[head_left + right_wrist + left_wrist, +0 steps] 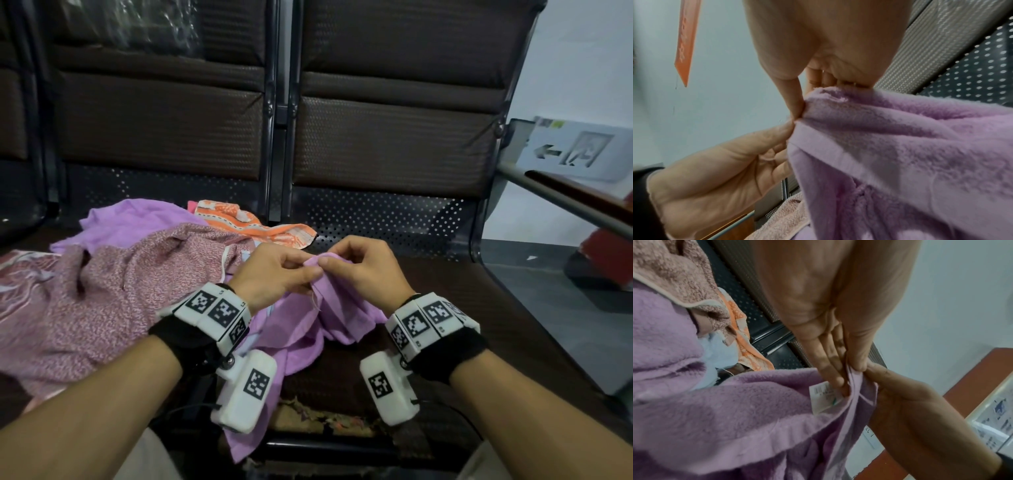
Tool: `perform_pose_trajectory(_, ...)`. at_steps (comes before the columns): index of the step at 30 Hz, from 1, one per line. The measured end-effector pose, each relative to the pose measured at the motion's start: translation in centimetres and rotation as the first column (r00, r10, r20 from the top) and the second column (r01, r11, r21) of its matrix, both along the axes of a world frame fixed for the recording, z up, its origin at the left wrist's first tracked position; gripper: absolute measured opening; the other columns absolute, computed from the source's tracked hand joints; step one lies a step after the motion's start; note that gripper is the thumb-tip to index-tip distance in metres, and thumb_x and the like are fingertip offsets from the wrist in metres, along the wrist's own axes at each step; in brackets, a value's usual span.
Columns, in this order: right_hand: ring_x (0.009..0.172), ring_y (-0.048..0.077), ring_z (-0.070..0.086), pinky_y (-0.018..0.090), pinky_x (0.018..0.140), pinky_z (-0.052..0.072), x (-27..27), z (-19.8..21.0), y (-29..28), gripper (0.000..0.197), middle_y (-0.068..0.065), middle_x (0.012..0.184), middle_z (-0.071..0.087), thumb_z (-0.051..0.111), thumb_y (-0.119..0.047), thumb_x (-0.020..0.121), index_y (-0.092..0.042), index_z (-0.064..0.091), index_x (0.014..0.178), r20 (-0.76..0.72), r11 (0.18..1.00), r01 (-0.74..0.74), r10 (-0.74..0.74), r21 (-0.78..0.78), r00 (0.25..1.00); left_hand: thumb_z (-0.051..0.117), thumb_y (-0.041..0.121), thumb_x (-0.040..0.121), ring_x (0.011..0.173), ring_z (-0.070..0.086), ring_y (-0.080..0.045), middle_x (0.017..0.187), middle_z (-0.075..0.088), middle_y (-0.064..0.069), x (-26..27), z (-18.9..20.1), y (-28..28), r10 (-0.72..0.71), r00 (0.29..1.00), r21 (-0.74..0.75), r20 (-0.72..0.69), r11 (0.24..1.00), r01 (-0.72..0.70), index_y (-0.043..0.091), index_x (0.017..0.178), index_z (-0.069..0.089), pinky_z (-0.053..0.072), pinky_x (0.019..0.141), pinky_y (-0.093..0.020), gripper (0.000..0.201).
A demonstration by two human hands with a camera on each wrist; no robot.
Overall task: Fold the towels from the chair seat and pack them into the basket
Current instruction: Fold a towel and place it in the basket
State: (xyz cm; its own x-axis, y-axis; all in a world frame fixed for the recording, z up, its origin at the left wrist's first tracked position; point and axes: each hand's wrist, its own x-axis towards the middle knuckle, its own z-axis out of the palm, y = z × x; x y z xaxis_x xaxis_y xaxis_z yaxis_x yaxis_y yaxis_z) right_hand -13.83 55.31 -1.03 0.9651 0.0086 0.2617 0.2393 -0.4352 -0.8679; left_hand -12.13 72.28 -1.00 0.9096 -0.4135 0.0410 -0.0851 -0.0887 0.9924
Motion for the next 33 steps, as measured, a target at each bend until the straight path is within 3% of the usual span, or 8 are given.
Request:
perform_pose_trajectory(4, 0.072, 0.007, 0.059, 0.028, 0.072, 0.05, -0.3, 0.6, -0.5, 0.012, -0.005, 0.073, 0.066, 0.076, -0.024, 0.077, -0.017, 0.067, 0.076, 0.032, 0.994, -0.041, 0.045, -0.101, 0.998, 0.064, 0.002, 0.084, 0.064, 0.065, -0.004, 0.074, 0.072, -0.003, 0.0, 0.2, 0.2, 0.04, 0.996, 0.055, 0.083, 0.997, -0.045, 0.003, 0.101, 0.071, 0.054, 0.061, -0.017, 0.018)
perform_pose_trajectory(7, 0.058, 0.002, 0.048, 0.015, 0.055, 0.037, -0.4, 0.8, -1.7, 0.027, -0.009, 0.061, 0.055, 0.078, -0.032, 0.075, -0.022, 0.055, 0.064, 0.079, 0.937, -0.036, 0.068, -0.346, 0.995, 0.064, -0.003, 0.083, 0.068, 0.067, -0.008, 0.079, 0.072, -0.008, 0.1, 0.5, 0.7, 0.123, 0.985, 0.054, 0.124, 0.99, -0.13, 0.002, 0.099, 0.071, 0.056, 0.062, -0.019, 0.018)
perform_pose_trajectory(11, 0.055, 0.005, 0.044, 0.025, 0.054, 0.031, -1.0, 0.1, -3.3, 0.036, -0.006, 0.058, 0.049, 0.072, -0.038, 0.079, -0.02, 0.046, 0.063, -0.069, 0.757, -0.164, 0.156, -0.632, 0.985, 0.065, 0.003, 0.083, 0.074, 0.067, -0.014, 0.086, 0.072, -0.007, 0.4, 0.7, 2.1, 0.326, 0.932, 0.087, 0.161, 0.936, -0.342, 0.015, 0.088, 0.072, 0.057, 0.062, -0.02, 0.015)
perform_pose_trajectory(15, 0.066, 0.018, 0.05, 0.033, 0.063, 0.038, -1.9, -0.9, -4.2, 0.035, 0.003, 0.071, 0.057, 0.069, -0.044, 0.079, -0.015, 0.052, 0.074, -0.247, 0.594, -0.312, 0.191, -0.742, 0.95, 0.054, 0.005, 0.089, 0.075, 0.064, -0.019, 0.087, 0.07, -0.012, -0.1, 0.7, 3.3, 0.322, 0.94, 0.129, 0.115, 0.933, -0.335, 0.01, 0.085, 0.071, 0.056, 0.07, -0.035, 0.018)
perform_pose_trajectory(19, 0.07, 0.021, 0.051, 0.029, 0.064, 0.033, -2.5, -1.5, -5.4, 0.039, 0.0, 0.068, 0.055, 0.066, -0.054, 0.079, -0.019, 0.053, 0.071, -0.372, 0.389, -0.389, 0.121, -0.835, 0.92, 0.041, 0.003, 0.089, 0.063, 0.047, -0.016, 0.069, 0.05, -0.008, -0.5, 1.0, 4.4, 0.389, 0.92, -0.064, -0.045, 0.918, -0.391, 0.006, 0.073, 0.056, 0.044, 0.059, -0.027, 0.022)
perform_pose_trajectory(23, 0.076, 0.021, 0.054, 0.029, 0.069, 0.038, -2.8, -1.7, -6.9, 0.043, -0.004, 0.072, 0.054, 0.063, -0.063, 0.076, -0.021, 0.055, 0.074, -0.423, 0.368, -0.389, -0.011, -0.844, 0.906, 0.038, 0.002, 0.086, 0.075, 0.043, -0.018, 0.077, 0.046, -0.011, -0.4, 1.1, 5.9, 0.498, 0.859, -0.135, -0.119, 0.849, -0.511, 0.007, 0.078, 0.053, 0.036, 0.067, -0.031, 0.018)
perform_pose_trajectory(29, 0.099, 0.025, 0.058, 0.032, 0.081, 0.043, -3.6, -1.0, -7.0, 0.026, 0.005, 0.106, 0.064, 0.056, -0.049, 0.087, -0.024, 0.055, 0.093, -0.36, 0.354, -0.291, -0.147, -0.889, 0.921, 0.041, 0.008, 0.086, 0.082, 0.039, -0.021, 0.067, 0.046, -0.008, -0.2, 1.0, 7.8, 0.62, 0.784, 0.091, -0.029, 0.782, -0.616, 0.015, 0.057, 0.038, 0.032, 0.071, -0.036, 0.029)
perform_pose_trajectory(33, 0.104, 0.029, 0.062, 0.037, 0.088, 0.049, -3.5, -0.3, -6.7, 0.058, 0.01, 0.112, 0.064, 0.063, -0.036, 0.084, -0.03, 0.037, 0.136, -0.234, 0.523, -0.103, -0.192, -0.846, 0.953, 0.041, 0.016, 0.094, 0.093, 0.042, -0.019, 0.123, 0.055, -0.03, 0.8, 0.7, 8.8, 0.591, 0.803, 0.247, 0.075, 0.769, -0.589, 0.024, 0.064, 0.041, 0.042, 0.091, -0.043, 0.031)
